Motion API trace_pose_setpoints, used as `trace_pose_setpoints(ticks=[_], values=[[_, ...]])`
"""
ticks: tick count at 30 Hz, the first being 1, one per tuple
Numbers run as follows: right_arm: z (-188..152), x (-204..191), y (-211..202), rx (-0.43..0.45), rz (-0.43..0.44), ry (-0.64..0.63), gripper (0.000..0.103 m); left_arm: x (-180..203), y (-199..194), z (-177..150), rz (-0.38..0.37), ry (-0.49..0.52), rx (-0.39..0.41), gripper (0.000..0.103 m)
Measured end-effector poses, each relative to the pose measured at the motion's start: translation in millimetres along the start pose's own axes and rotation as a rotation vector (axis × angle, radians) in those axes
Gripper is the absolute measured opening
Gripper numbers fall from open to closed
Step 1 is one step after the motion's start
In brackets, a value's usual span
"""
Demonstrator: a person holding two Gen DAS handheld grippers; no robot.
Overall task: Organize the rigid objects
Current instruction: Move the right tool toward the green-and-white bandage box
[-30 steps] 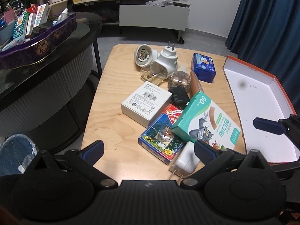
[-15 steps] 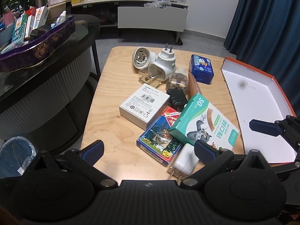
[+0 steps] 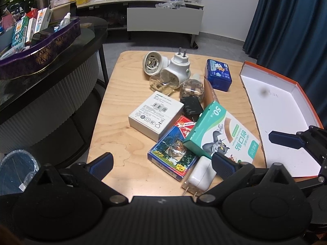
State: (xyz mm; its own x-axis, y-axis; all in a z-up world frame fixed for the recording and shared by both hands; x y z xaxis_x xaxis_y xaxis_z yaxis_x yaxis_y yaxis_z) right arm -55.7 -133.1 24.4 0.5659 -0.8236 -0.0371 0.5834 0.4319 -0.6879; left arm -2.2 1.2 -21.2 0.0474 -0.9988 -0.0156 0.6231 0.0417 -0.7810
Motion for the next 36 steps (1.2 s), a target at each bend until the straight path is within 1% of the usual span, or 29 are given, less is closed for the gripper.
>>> trace_pose_setpoints(ticks=[20, 36], values=[[-0.9, -1.6, 3.6, -0.008, 0.005, -0.005, 0.09, 3.0, -0.9, -0.4, -0.008, 0.007, 0.004, 0.103], [-0.2, -1.6, 12.3, -0.03, 0.01, -0.014, 0.09, 0.2, -0.5, -0.3, -0.018, -0.001, 0.005, 0.103]])
Point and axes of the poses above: each gripper's, at about its wrist camera, not at the fingertips, and y roughly the way its jaws point, x to its right, z to its top, the point moved 1 cm from there along y, roughly the way its jaws point, and after that the axes turned 6 degrees about z, right-handed, at the moved point
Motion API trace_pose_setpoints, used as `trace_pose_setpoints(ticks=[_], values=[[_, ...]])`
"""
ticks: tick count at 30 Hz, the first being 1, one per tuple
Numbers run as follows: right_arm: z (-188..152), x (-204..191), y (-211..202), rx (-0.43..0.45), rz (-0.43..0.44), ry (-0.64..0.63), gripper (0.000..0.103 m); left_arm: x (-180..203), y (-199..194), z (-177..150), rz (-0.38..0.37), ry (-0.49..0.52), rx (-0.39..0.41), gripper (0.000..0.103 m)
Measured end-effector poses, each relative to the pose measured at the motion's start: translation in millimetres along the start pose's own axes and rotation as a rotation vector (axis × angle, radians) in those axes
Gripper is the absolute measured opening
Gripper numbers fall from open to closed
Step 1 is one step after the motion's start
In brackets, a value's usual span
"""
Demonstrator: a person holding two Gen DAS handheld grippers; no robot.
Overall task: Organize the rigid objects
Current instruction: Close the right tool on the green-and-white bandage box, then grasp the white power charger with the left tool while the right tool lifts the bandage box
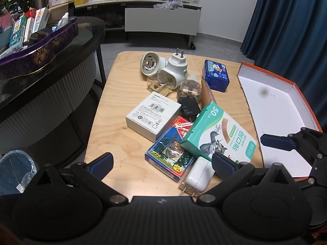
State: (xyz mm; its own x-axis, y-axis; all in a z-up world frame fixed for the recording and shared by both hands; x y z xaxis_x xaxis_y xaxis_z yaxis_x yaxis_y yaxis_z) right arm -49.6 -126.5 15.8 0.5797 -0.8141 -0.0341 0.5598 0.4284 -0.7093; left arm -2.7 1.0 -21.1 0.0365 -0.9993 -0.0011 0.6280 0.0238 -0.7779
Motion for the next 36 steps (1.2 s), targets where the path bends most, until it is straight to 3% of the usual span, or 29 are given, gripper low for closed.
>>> trace_pose_setpoints(ticks=[14, 18, 21, 26, 31, 34, 36], values=[[11.4, 9.2, 35.8, -0.087, 0.045, -0.056, 0.091, -13.8, -1.0, -7.6, -0.033, 0.01, 0.012, 0.103], [15.9, 23.6, 46.9, -0.118, 0.124, 0.051, 0.089, -11.8, -0.3, -12.3, -0.052, 0.044, 0.009, 0.103], [16.3, 31.5, 41.5, -0.096, 0.169, 0.127, 0.084, -6.6, -1.1, -16.7, -0.08, 0.085, 0.014, 0.103], [15.9, 42.4, 14.4, -0.013, 0.147, 0.202, 0.084, 10.2, 2.3, -24.5, -0.123, 0.149, 0.019, 0.103], [8.3, 50.8, -3.4, 0.001, 0.115, 0.223, 0.084, 28.8, 11.3, -29.9, -0.116, 0.231, 0.033, 0.09], [0.5, 53.1, -9.8, 0.004, 0.101, 0.238, 0.084, 37.0, 16.2, -31.8, -0.127, 0.269, 0.048, 0.073], [-4.3, 53.2, -10.6, -0.007, 0.083, 0.232, 0.084, 41.9, 19.5, -34.0, -0.128, 0.302, 0.062, 0.056]])
Point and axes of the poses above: each gripper's, at about its wrist camera, not at the fingertips, and y roughly the way its jaws point, x to its right, z to its top, the point moved 1 cm from there along y, roughly the way its jaws point, and after that the axes turned 6 degrees about z, right-handed, at the moved point
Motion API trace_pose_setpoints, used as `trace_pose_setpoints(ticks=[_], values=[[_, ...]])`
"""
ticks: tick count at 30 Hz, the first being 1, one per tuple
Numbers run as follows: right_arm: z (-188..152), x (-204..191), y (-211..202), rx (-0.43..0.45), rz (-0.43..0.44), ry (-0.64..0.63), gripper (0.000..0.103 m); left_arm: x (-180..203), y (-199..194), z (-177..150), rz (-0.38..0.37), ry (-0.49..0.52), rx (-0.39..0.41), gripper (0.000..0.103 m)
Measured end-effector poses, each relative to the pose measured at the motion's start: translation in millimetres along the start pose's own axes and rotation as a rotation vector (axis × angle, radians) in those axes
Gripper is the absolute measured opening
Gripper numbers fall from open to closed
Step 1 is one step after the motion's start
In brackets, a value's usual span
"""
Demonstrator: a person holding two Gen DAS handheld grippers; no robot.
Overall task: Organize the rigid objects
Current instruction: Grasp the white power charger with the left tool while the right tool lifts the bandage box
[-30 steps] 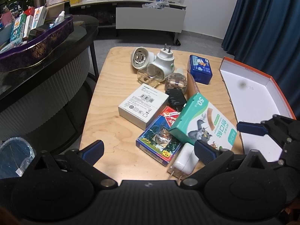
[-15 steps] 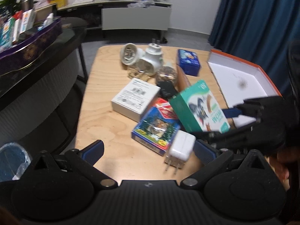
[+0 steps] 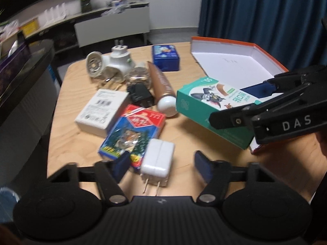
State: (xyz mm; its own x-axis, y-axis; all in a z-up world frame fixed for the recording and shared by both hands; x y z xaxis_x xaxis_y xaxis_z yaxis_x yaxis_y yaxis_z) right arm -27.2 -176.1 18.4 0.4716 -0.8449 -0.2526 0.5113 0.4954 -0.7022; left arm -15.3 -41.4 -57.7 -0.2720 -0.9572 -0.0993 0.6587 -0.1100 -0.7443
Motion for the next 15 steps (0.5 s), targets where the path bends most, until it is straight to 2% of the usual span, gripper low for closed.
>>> trace_pose_setpoints(ticks=[2, 3, 5, 12, 15], values=[[-3.9, 1.0, 1.7, -0.013, -0.01, -0.002, 0.084, 3.7, 2.2, -0.1, 0.021, 0.035, 0.02, 0.05], [-5.4, 1.7, 2.8, -0.017, -0.009, 0.0, 0.084, 4.6, 2.8, 0.5, 0.024, 0.043, 0.03, 0.041], [-6.6, 1.8, 6.3, -0.022, -0.014, 0.003, 0.084, 4.1, 4.6, 2.3, 0.039, 0.047, 0.041, 0.031], [-8.3, -1.1, 24.5, -0.061, -0.031, -0.005, 0.084, 6.4, -2.9, -5.3, 0.035, 0.052, 0.043, 0.03], [-10.5, -2.9, 31.8, -0.07, -0.033, -0.004, 0.084, 8.9, 0.3, -12.4, 0.022, 0.042, 0.014, 0.03]])
Point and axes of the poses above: each gripper's, at about its wrist camera, not at the fingertips, and y roughly the way its jaws point, x to its right, z to its top, the point moved 1 cm from there along y, roughly the way its jaws point, and after that the axes turned 6 degrees about z, right-handed, at the moved point
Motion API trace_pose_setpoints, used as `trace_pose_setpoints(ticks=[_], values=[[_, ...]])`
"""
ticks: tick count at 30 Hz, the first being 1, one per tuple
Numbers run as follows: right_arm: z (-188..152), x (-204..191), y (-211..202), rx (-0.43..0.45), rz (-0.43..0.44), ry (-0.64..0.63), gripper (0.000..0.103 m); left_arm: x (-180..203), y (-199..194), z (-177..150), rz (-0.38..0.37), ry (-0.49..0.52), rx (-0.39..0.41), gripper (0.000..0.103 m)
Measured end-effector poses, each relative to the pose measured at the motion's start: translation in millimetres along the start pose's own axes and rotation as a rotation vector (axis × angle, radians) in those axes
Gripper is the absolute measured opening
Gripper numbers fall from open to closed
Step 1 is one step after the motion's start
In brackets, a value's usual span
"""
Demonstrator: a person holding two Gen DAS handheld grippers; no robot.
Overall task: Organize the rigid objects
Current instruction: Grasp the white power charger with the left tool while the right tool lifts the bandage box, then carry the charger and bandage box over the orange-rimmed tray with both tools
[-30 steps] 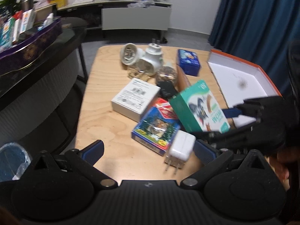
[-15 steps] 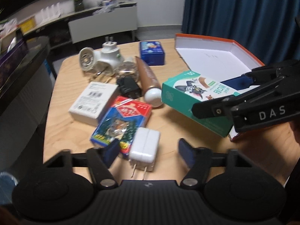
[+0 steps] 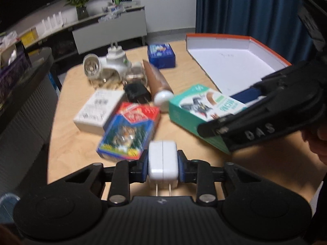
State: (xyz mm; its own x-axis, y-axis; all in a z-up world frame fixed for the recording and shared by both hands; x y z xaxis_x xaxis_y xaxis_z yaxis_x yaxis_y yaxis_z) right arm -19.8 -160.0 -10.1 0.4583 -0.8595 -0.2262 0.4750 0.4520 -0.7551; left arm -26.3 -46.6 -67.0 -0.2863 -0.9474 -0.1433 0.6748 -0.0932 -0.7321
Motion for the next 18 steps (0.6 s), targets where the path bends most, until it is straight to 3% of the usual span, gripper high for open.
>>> trace_pose_setpoints(ticks=[7, 18], values=[[-0.3, -1.8, 2.2, 0.02, 0.014, 0.004, 0.084, -2.2, 0.3, -0.3, 0.001, -0.036, 0.016, 0.029], [17.1, 22.6, -57.0, 0.208, -0.041, 0.067, 0.084, -3.1, -26.7, 42.7, -0.022, -0.13, 0.129, 0.029]])
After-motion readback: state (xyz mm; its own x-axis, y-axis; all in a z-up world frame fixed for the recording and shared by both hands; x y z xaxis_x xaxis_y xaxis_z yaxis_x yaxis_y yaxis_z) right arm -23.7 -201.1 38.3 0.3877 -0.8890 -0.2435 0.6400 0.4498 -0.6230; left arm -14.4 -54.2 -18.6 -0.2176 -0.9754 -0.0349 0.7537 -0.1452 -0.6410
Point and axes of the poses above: each gripper's, at about its wrist camera, not at the fingertips, and y roughly the way its jaws point, x to its right, z to its top, the point moved 1 cm from there along y, roughly the way its jaws point, and after that the axes turned 6 degrees about z, right-handed, at the moved point
